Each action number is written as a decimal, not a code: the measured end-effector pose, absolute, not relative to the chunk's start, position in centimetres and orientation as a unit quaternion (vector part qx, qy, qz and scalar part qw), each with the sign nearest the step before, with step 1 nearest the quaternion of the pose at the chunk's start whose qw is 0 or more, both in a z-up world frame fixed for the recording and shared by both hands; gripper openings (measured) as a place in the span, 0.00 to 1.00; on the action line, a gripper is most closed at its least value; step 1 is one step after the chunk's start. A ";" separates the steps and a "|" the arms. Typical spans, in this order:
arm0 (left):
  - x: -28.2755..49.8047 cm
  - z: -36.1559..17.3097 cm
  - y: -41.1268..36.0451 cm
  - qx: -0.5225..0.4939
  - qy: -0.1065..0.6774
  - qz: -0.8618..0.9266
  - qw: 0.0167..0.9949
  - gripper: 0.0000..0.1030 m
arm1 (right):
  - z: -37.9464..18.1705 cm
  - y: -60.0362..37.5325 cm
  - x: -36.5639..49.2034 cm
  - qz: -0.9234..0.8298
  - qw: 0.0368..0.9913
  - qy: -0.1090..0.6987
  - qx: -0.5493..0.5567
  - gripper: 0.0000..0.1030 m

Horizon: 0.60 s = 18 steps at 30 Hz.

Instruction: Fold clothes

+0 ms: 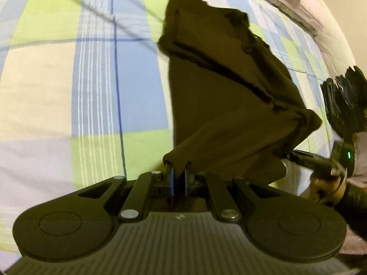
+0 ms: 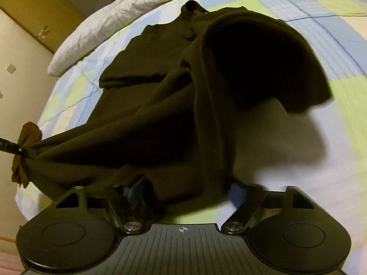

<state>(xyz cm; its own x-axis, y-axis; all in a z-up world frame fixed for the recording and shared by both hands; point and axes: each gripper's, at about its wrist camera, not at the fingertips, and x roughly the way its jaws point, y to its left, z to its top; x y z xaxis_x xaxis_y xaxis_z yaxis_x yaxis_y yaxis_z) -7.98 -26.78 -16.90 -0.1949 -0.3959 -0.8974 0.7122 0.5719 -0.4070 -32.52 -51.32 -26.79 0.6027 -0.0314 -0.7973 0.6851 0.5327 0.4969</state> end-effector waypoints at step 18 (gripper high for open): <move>-19.4 -17.8 -30.6 0.303 0.659 -0.439 0.531 0.22 | -17.3 -55.7 -45.2 -0.275 0.678 0.565 0.381 0.15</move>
<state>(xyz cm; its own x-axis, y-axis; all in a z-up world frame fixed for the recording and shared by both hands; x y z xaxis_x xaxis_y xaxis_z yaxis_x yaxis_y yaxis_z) -19.38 -30.60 -17.84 -0.2525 -0.0660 -0.9653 0.8653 0.4310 -0.2558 -45.25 -55.71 -17.34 0.2100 0.0573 -0.9760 0.8033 0.5589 0.2056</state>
